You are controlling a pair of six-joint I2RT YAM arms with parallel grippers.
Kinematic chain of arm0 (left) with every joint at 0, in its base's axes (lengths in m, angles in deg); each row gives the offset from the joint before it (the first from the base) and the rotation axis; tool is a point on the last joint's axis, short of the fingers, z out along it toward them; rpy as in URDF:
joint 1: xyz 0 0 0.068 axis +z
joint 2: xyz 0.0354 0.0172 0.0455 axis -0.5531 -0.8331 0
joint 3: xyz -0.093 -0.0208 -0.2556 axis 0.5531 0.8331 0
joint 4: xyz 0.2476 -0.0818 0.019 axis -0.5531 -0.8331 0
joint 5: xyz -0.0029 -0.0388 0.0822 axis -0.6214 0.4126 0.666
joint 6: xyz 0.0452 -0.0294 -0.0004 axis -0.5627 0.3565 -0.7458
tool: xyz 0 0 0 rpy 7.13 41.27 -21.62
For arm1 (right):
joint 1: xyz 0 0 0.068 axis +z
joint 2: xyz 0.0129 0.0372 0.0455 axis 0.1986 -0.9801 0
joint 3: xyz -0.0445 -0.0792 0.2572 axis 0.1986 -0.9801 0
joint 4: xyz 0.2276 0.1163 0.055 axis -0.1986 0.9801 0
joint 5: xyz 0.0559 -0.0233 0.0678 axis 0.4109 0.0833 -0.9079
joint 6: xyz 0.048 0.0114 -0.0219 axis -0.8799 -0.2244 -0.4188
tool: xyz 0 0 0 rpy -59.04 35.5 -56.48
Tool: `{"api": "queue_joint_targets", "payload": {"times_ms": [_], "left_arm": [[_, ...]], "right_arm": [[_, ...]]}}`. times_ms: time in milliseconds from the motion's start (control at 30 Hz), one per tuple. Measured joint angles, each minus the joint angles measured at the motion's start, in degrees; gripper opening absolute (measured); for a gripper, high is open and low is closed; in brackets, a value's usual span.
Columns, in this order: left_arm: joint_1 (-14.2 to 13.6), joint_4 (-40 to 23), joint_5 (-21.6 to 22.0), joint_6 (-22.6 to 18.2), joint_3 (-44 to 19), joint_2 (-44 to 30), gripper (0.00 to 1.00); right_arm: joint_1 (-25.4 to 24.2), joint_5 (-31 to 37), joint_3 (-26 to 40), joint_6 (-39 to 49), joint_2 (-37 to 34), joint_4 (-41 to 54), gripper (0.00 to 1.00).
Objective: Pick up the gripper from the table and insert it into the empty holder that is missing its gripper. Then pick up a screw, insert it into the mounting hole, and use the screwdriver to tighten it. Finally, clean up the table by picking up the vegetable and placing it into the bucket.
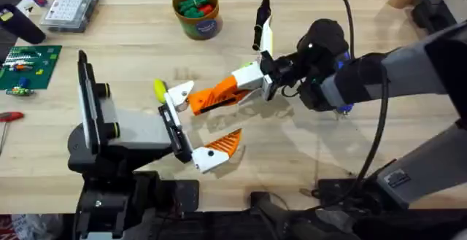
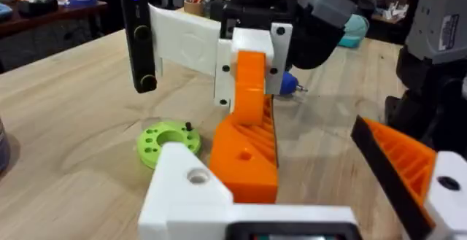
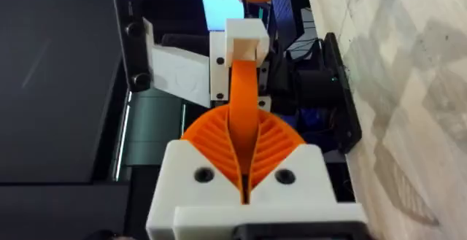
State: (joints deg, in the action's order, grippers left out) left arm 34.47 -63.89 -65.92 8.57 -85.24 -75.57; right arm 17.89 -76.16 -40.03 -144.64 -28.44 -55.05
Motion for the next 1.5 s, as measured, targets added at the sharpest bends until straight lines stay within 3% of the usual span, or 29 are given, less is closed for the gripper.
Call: {"api": "queue_joint_targets", "payload": {"times_ms": [1500], "left_arm": [[0.0,0.0,0.3,-0.1,0.0,0.0,0.986]], "right_arm": [[1.0,4.5,0.0,0.0,0.0,-0.4,0.018]]}}
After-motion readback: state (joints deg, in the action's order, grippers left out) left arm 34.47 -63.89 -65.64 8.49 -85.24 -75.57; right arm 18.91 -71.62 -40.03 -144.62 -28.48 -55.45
